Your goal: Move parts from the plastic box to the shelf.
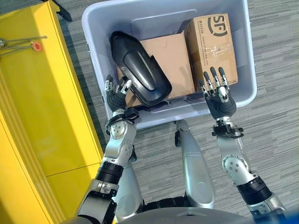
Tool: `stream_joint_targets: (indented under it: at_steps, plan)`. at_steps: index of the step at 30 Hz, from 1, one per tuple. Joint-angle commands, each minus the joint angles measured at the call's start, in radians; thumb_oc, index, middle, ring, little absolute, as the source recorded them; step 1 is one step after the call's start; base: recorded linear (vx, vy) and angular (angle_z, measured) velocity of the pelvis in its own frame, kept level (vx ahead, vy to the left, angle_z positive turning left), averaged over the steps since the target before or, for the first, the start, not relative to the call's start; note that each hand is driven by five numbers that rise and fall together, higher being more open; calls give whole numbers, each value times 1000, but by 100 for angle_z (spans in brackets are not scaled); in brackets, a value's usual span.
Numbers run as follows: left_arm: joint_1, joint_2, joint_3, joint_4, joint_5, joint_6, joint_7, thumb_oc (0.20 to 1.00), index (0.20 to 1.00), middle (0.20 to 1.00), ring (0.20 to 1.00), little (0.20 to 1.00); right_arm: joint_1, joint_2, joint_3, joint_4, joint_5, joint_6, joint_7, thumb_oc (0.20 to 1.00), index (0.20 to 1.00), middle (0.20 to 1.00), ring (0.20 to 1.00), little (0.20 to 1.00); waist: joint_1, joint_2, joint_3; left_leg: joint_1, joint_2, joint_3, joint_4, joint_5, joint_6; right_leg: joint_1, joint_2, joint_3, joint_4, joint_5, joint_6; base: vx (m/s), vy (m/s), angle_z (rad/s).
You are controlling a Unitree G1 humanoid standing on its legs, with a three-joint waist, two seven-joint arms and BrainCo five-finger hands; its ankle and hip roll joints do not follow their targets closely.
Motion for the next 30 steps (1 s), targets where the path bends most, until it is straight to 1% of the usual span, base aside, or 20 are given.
stream_joint_targets:
  at_steps: [1, 8, 14, 19, 26, 30]
  plan:
    - [25, 27, 8, -20, -32, -51, 11, 1000, 1000, 1000, 1000, 1000, 13, -21, -22, -124, 23, -21, 7, 1000, 1000, 1000, 1000, 1000, -1, -34, -17, -14, -29, -2, 82, -76, 42, -52, -12, -18, 205, -157, 13, 0, 0, 0]
    - [39, 26, 11, -30, -46, -53, 12, 1000, 1000, 1000, 1000, 1000, 20, -30, -17, -131, 27, -16, 7, 1000, 1000, 1000, 1000, 1000, 1, -36, -17, -23, -30, -4, 85, -74, 42, -58, -14, -19, 207, -158, 12, 0, 0, 0]
    - [53, 31, -13, -50, -56, -49, -3, 1000, 1000, 1000, 1000, 1000, 27, -31, -14, -139, 30, -15, 4, 1000, 1000, 1000, 1000, 1000, 4, -35, -17, -30, -32, -8, 87, -75, 45, -63, -16, -21, 213, -158, 13, 0, 0, 0]
    - [47, 40, -37, -46, -50, -33, -17, 1000, 1000, 1000, 1000, 1000, 29, -32, -19, -140, 24, -14, -1, 1000, 1000, 1000, 1000, 1000, 0, -33, -17, -30, -35, -8, 83, -74, 45, -65, -17, -19, 211, -157, 13, 0, 0, 0]
    - [-8, 33, -84, 14, -37, -2, -28, 1000, 1000, 1000, 1000, 1000, 26, -34, -21, -138, 23, -16, -12, 1000, 1000, 1000, 1000, 1000, -15, -35, -17, -27, -38, 0, 85, -78, 48, -71, -13, -8, 217, -158, 12, 0, 0, 0]
    - [-25, 29, -93, 28, -35, 0, -28, 1000, 1000, 1000, 1000, 1000, 22, -35, -22, -136, 23, -15, -15, 1000, 1000, 1000, 1000, 1000, -19, -33, -17, -25, -37, 2, 87, -79, 48, -73, -12, -5, 218, -158, 12, 0, 0, 0]
